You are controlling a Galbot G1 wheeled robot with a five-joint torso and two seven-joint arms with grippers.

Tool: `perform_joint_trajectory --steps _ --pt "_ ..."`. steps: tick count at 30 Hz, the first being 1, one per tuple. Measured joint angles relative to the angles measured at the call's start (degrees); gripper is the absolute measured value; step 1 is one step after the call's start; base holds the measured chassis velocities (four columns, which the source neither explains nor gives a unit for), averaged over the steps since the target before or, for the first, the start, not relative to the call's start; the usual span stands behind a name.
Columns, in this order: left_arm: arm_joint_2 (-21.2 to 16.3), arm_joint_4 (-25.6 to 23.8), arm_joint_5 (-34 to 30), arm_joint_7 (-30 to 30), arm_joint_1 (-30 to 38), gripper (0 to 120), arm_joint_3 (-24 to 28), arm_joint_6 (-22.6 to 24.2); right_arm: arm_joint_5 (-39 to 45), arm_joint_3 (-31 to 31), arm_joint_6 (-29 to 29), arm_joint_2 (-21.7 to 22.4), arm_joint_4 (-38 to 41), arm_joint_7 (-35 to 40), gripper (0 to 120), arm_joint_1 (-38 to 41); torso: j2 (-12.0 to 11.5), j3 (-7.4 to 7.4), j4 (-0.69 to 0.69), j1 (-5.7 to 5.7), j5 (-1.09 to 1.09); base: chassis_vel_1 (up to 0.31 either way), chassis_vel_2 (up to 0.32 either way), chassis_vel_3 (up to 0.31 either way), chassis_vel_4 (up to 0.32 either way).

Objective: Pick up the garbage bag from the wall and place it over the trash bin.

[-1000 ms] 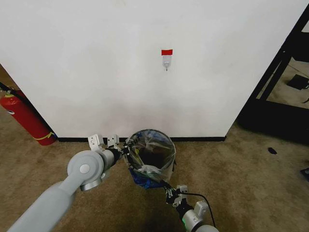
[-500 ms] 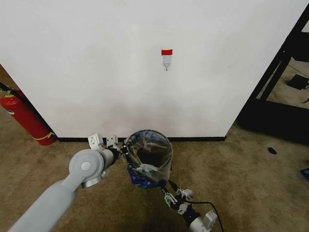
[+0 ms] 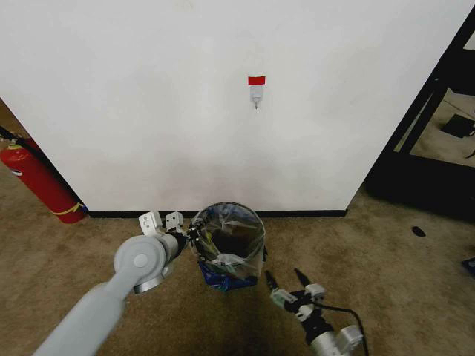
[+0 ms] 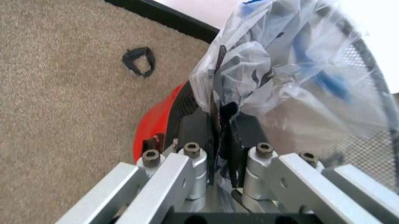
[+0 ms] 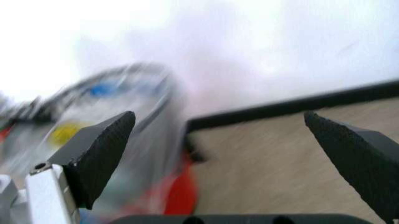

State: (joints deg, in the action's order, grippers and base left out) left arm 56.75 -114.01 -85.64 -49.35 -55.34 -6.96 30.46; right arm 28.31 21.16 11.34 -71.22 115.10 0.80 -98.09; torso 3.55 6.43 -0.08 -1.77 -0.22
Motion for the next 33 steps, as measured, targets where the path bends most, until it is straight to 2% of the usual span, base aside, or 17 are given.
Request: perform_joint_trajectory --steps 6,8,10,17,19,20,21,26,29,33 --pt "1.64 2.86 6.51 3.04 -0.34 4 1.38 -1.94 -2.9 5.93 2.39 -2.45 3.9 3.14 100 -2.38 0.0 0.0 0.0 0.0 -0.01 0.0 0.0 0.0 0.0" --pt "1.79 3.09 6.91 3.18 -0.34 4 1.44 -2.13 -3.4 6.5 2.83 -2.78 4.35 3.21 100 -2.74 0.0 0.0 0.0 0.0 0.0 0.0 0.0 0.0 0.0" --pt "2.74 4.51 8.49 4.09 -0.21 4 1.81 -2.77 -8.24 9.26 6.02 -4.35 7.27 3.49 100 -4.89 0.0 0.0 -0.01 0.0 0.0 0.0 0.0 0.0 0.0" --pt "4.21 5.1 8.41 2.58 -0.01 5 2.1 -2.34 -12.41 9.61 7.14 -4.31 9.28 3.13 100 -5.7 0.0 0.0 0.0 0.0 0.01 0.0 0.0 0.0 0.0" --pt "4.48 5.08 8.06 2.08 0.09 9 2.05 -2.16 -12.63 9.3 7.06 -4.07 9.31 3.16 100 -5.26 0.0 0.0 0.01 0.0 0.01 0.0 0.0 0.0 0.0" --pt "4.57 5.04 7.72 1.8 0.14 18 1.92 -2.05 -12.73 9.03 6.88 -3.94 9.36 3.2 100 -5.05 0.0 0.0 0.01 0.0 0.01 0.0 0.0 0.0 0.0" --pt "4.57 5.04 7.72 1.8 0.14 18 1.92 -2.05 -12.73 9.03 6.88 -3.94 9.36 3.2 100 -5.05 0.0 0.0 0.01 0.0 0.01 0.0 0.0 0.0 0.0" --pt "3.92 4.4 6.25 1.19 -0.39 39 0.73 -0.67 -13.04 7.59 6.1 -3.75 9.6 3.48 100 -4.6 0.0 0.0 0.0 0.0 0.0 0.0 0.0 0.0 0.0" --pt "2.82 2.92 6.18 1.22 -0.98 46 -0.01 -0.02 -13.03 7.25 5.96 -3.79 9.6 3.66 100 -4.67 0.0 0.0 0.01 0.0 0.0 0.0 0.0 0.0 0.0" --pt "1.48 -0.11 7.15 1.32 -1.11 64 -0.77 0.41 -13.06 7.1 5.95 -3.92 9.6 3.68 100 -4.59 0.0 0.0 0.0 0.0 -0.01 0.0 0.0 0.0 0.0"
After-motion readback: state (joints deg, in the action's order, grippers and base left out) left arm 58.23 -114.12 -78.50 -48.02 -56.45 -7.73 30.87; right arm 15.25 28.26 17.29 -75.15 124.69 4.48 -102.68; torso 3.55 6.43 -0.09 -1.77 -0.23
